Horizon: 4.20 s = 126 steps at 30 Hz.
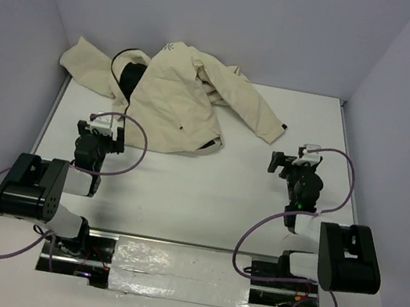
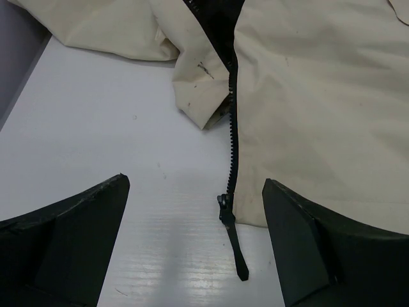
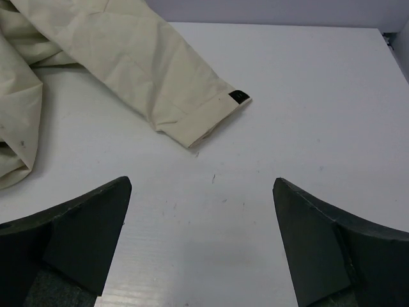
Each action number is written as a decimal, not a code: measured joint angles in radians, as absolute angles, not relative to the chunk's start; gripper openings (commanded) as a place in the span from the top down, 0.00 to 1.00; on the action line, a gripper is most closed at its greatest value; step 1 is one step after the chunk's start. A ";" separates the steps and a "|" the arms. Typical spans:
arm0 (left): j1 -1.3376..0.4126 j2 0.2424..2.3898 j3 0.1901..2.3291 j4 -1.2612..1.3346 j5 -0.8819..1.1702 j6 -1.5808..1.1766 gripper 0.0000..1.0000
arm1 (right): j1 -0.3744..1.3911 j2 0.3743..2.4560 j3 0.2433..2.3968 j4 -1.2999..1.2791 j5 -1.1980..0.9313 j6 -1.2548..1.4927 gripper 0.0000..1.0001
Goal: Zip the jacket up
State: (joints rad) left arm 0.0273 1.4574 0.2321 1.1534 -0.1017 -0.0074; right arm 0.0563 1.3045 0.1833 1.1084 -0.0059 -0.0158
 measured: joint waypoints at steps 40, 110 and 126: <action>0.094 1.829 1.371 -0.634 0.313 0.081 0.26 | 0.625 1.298 1.087 0.048 -0.173 0.036 0.23; -0.440 1.417 1.329 -0.403 0.184 -0.500 1.00 | 0.796 1.531 1.153 -0.001 -0.157 0.379 0.35; -0.440 1.399 1.286 -0.408 0.207 -0.498 1.00 | 0.794 1.430 1.139 0.007 -0.068 0.315 0.23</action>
State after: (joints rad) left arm -0.4404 1.3987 1.2858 -0.4076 0.2070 -0.4984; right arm 0.7940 1.4296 1.1389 0.0067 -0.0685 0.3153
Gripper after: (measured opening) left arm 0.060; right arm 0.768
